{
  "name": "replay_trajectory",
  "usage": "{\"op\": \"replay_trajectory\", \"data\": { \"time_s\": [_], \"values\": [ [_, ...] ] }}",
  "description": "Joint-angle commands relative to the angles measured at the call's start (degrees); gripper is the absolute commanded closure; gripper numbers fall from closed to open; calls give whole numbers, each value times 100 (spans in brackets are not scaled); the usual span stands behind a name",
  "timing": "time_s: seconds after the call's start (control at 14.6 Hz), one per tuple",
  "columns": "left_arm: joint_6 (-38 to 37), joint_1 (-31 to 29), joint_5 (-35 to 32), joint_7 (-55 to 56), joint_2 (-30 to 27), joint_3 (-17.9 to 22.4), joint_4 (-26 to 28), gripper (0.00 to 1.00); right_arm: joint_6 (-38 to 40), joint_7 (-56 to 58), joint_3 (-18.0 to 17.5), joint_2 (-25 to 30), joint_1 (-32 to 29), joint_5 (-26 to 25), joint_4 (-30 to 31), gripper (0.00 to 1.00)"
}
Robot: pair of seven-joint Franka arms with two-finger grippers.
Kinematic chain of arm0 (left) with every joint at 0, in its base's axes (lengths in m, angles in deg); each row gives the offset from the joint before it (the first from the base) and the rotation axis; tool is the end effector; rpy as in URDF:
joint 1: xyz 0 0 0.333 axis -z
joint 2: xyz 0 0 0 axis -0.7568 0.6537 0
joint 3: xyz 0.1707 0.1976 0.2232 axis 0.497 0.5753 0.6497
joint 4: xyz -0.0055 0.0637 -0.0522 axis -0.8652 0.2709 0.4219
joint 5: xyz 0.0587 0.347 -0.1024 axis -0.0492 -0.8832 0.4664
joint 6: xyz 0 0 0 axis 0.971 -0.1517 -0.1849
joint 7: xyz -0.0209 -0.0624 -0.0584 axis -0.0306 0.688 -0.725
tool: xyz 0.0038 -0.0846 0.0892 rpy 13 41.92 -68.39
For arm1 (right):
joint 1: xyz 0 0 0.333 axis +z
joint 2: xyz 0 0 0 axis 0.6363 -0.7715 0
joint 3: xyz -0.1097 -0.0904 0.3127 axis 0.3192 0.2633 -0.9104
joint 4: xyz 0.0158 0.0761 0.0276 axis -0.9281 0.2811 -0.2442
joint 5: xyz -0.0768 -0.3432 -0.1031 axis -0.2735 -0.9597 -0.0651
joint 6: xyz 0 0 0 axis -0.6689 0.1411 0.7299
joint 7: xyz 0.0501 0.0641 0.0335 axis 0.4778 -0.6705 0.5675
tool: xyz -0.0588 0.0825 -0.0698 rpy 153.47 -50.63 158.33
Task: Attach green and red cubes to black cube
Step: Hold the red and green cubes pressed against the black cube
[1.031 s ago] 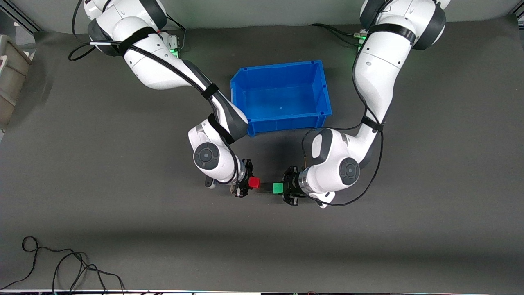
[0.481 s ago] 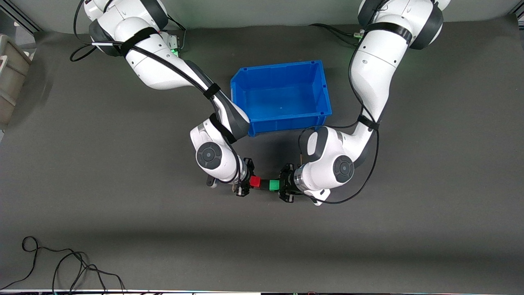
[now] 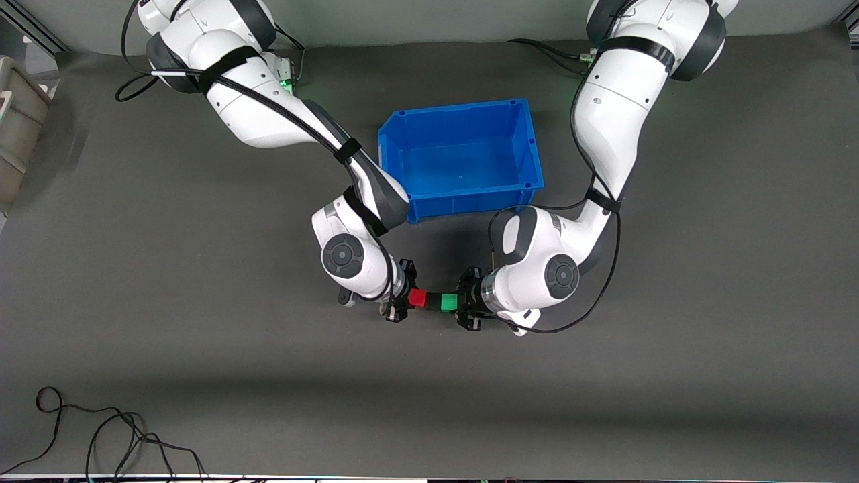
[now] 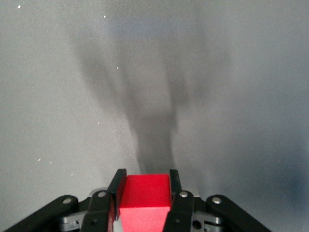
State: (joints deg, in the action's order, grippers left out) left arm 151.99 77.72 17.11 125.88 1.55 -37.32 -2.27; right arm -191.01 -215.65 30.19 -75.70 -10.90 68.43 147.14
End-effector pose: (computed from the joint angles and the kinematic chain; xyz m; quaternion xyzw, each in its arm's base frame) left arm 0.6448 -0.4095 0.2397 0.7000 0.6676 -0.1959 0.1610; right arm 0.6337 0.4168 0.2359 -0.6036 0.7911 0.0850 0.0521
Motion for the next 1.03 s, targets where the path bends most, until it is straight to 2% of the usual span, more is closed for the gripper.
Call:
{"op": "replay_trajectory", "data": {
  "time_s": [0.0, 0.96],
  "values": [
    [-191, 46, -83, 158, -32, 71, -28, 100, 14, -209, 61, -122, 21, -58, -164, 100],
    [-147, 55, -66, 158, -24, 71, -28, 100, 22, -165, 61, -104, 83, -163, -155, 100]
  ]
}}
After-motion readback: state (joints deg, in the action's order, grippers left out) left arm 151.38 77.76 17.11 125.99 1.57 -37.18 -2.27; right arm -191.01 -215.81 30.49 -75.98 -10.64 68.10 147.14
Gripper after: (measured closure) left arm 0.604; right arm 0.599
